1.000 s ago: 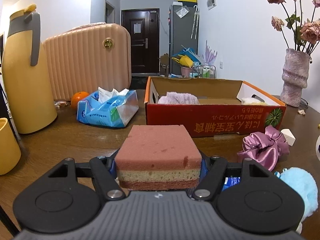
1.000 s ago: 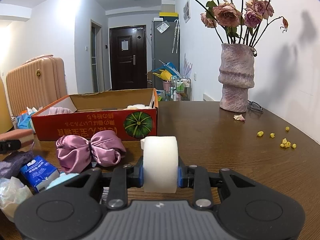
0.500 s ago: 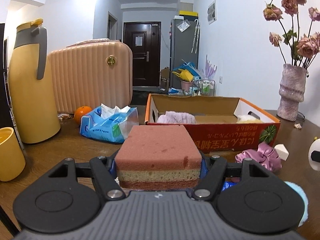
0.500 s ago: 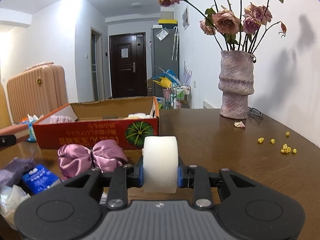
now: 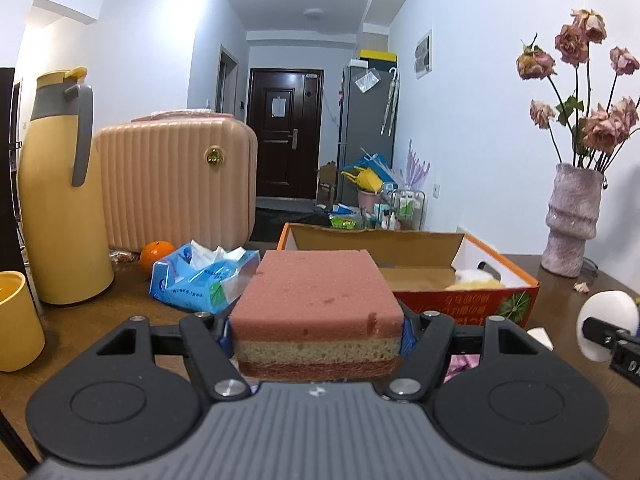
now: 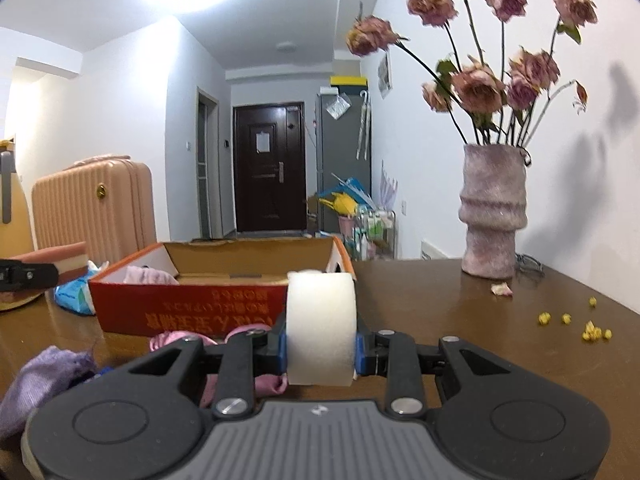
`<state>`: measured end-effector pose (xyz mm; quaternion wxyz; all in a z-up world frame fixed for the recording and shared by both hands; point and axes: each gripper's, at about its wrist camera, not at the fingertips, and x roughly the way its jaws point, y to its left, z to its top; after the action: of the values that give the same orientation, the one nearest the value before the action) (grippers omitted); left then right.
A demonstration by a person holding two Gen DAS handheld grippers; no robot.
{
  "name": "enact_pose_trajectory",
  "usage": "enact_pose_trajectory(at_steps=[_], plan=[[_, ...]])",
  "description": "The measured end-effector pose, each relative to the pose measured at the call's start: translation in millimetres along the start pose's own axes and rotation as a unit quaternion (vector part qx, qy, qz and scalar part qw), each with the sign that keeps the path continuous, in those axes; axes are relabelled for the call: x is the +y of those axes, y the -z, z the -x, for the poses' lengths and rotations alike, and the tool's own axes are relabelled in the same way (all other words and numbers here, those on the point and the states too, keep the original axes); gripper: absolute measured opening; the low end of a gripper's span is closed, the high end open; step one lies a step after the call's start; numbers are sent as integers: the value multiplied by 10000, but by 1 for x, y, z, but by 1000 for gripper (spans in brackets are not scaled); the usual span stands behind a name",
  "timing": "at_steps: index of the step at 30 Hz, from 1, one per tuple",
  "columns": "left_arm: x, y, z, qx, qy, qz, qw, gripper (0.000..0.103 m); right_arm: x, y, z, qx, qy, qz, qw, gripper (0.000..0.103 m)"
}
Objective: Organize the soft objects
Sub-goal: 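Carry the pink sponge and white foam roll in both grippers over the cardboard box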
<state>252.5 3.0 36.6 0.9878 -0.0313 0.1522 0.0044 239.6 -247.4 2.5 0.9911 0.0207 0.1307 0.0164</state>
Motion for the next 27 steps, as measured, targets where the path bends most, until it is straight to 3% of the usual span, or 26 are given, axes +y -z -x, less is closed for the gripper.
enact_pose_trajectory(at_steps=[27], plan=[[-15, -40, -22, -480, -52, 251, 9985, 71, 30, -31, -38, -615, -86, 6, 9981, 28]])
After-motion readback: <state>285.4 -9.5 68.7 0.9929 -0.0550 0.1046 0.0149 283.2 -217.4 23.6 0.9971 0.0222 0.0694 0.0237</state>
